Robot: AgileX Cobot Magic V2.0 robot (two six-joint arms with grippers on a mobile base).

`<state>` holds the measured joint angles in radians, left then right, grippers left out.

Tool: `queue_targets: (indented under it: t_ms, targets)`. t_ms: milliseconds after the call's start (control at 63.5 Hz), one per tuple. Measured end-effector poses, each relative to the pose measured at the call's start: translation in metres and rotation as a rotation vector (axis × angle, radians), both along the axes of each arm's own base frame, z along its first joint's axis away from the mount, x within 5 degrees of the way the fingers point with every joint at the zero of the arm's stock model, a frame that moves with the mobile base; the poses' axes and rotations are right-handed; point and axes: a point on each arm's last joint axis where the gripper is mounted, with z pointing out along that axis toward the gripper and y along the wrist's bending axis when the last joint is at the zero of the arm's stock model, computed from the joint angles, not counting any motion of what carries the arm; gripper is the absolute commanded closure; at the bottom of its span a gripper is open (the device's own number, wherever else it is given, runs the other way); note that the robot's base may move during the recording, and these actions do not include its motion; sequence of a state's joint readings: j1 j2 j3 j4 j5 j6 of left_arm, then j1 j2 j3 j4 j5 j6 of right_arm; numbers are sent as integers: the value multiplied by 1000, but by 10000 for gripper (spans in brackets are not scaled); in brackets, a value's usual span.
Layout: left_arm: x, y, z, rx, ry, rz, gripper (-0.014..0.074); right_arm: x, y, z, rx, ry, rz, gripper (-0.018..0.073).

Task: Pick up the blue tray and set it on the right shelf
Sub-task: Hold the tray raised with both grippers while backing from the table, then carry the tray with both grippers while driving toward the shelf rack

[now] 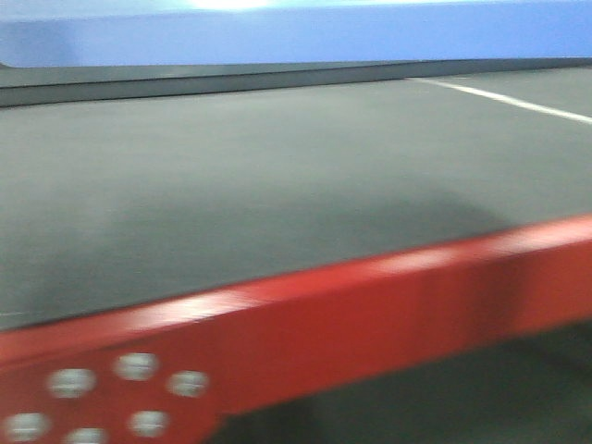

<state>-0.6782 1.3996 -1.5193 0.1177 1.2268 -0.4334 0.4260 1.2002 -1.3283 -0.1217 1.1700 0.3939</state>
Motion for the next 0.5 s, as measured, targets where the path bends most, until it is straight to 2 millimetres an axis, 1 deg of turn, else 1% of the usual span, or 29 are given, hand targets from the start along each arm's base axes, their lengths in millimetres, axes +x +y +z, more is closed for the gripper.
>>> queue_targets:
  t_ms: [504]
  targets:
    - [-1, -2, -1, -17, 20, -3, 645, 0, -1, 0, -14, 6, -4, 503]
